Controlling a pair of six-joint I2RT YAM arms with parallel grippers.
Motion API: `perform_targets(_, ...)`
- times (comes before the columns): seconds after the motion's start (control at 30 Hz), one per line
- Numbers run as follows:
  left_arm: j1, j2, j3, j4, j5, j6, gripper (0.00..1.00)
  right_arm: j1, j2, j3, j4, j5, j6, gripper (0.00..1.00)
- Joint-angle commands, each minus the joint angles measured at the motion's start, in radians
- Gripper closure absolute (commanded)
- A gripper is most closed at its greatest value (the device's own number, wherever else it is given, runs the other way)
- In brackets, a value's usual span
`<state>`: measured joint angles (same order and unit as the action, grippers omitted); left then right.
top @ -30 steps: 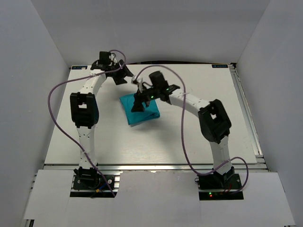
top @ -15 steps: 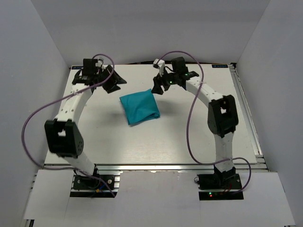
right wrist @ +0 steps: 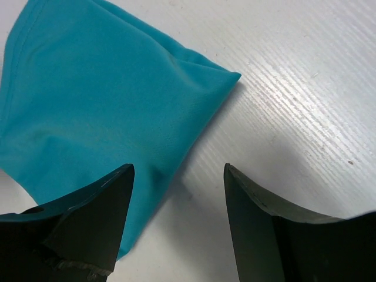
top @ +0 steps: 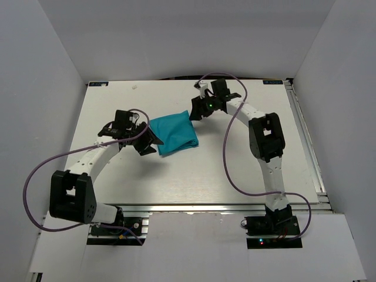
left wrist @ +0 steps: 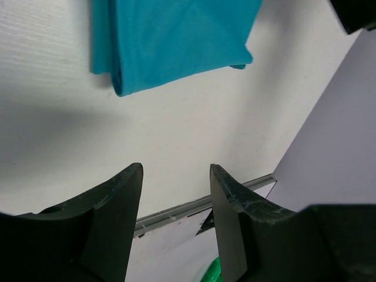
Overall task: Fold and stack the t-shirts
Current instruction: Smooth out the square-folded T-shirt at the center of the board.
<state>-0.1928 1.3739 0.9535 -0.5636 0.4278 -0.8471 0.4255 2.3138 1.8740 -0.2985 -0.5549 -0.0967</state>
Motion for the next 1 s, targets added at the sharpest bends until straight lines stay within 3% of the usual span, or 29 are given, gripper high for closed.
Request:
perform_targets(0.0, -0.016, 0.011, -0.022, 0.059, -0.035, -0.001, 0.40, -0.010, 0.024, 0.028, 0.061, -0.077, 0.066, 0.31)
perform_targets(0.37, -0.077, 0.194, 0.007, 0.130, -0.101, 0.032, 0.42, -0.010, 0.093, 0.045, 0.101, -0.103, 0.115, 0.32)
perform_targets(0.7, -0.079, 0.191, 0.017, 0.113, -0.187, 0.097, 0.44, -0.008, 0.099, 0.019, 0.128, -0.148, 0.158, 0.34)
perform_targets(0.97, -0.079, 0.249, 0.062, 0.123, -0.219, 0.134, 0.45, 0.004, 0.104, -0.001, 0.137, -0.184, 0.164, 0.44)
